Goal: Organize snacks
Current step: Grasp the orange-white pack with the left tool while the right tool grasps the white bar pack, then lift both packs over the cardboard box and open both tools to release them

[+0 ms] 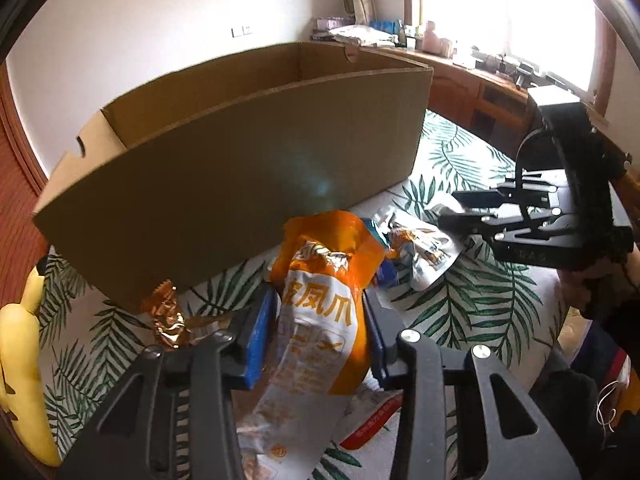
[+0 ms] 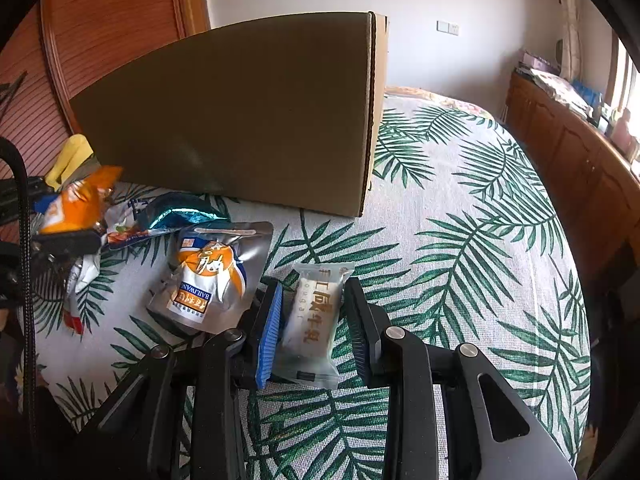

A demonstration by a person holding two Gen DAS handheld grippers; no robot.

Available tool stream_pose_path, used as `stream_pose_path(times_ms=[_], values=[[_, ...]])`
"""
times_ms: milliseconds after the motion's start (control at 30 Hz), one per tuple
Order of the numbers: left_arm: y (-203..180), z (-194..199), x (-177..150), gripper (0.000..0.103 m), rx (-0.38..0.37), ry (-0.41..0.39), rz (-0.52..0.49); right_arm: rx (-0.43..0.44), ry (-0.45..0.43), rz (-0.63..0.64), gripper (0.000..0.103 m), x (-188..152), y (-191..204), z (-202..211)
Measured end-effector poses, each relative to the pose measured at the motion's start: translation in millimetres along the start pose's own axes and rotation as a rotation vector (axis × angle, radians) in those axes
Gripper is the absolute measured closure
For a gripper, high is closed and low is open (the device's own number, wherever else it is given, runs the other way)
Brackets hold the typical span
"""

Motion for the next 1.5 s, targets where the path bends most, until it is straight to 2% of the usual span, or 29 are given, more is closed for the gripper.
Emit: stream_pose_path(times_ms=[467, 567, 667, 1133, 1500], values=[[13.1, 30.1, 12.7, 0.063, -0.016, -0.09, 0.058, -0.007, -0.003, 0.003, 0.074, -1.7, 2.0, 2.0], [12.3, 35.2, 15.1, 0.063, -0.021, -0.105, 0.062, -0.029, -0.009, -0.007, 0.083, -2.8, 1.2, 4.1], [10.0, 40.7, 17.7, 0.063, -0.028, -0.122, 0.064, -0.039, -0.016, -0.022, 0.084, -2.4, -0.8, 5.8], [6.0, 58.4, 37.1, 0.063, -0.051, -0.189, 0.073, -0.007, -0.095, -0.06, 0.084, -2.1, -6.7, 36.4], [11.3, 66.6, 58.2, 0.063, -0.035, -0.219, 0.078, 0.019, -0.174, -0.012, 0.084, 25.8, 12.2, 72.9]])
Point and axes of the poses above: each gripper's, at about its wrist camera, not at the fingertips, and z roughly against the way its jaws point, y to its left, x to its top, the point moved 2 cm from there along -z, roughly the way its jaws point, and after that the axes turned 3 degrees about x, right-handed, at the moved point
